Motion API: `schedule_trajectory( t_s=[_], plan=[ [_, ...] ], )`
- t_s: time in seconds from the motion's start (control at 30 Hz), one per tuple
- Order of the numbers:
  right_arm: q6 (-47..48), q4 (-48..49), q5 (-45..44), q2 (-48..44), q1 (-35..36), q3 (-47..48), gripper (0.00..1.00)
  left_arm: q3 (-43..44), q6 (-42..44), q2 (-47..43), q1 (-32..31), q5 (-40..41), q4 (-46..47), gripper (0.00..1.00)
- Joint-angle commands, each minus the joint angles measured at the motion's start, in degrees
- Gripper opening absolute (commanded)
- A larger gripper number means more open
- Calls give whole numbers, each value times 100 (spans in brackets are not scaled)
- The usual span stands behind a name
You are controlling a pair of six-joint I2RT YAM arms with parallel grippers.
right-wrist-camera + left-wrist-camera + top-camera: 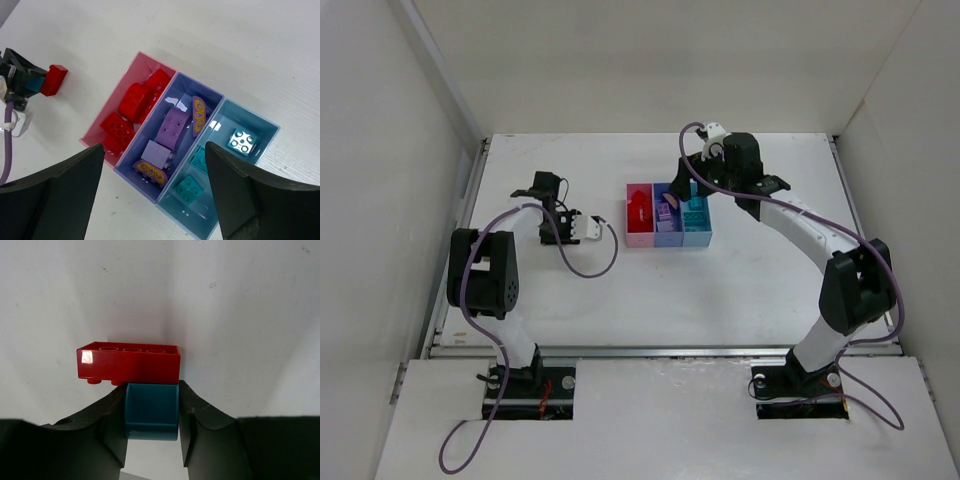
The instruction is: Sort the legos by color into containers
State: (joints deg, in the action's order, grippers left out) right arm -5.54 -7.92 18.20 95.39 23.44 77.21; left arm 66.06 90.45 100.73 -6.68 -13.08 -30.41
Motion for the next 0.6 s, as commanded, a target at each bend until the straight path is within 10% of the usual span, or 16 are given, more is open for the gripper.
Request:
schedule_trajectory(
  t_s=[0.0, 0.33, 0.57],
  plan=[
    [79, 28, -105, -153, 38, 277, 87, 213, -204, -124, 9, -273, -386, 0],
    [-52, -342, -1196, -1232, 187, 76, 87, 1507, -2767, -1554, -158, -3352, -186, 0],
    [-25, 388, 1368, -1709, 398, -172, 98, 348, -5212, -2794, -815, -4381, 2169, 0]
  ],
)
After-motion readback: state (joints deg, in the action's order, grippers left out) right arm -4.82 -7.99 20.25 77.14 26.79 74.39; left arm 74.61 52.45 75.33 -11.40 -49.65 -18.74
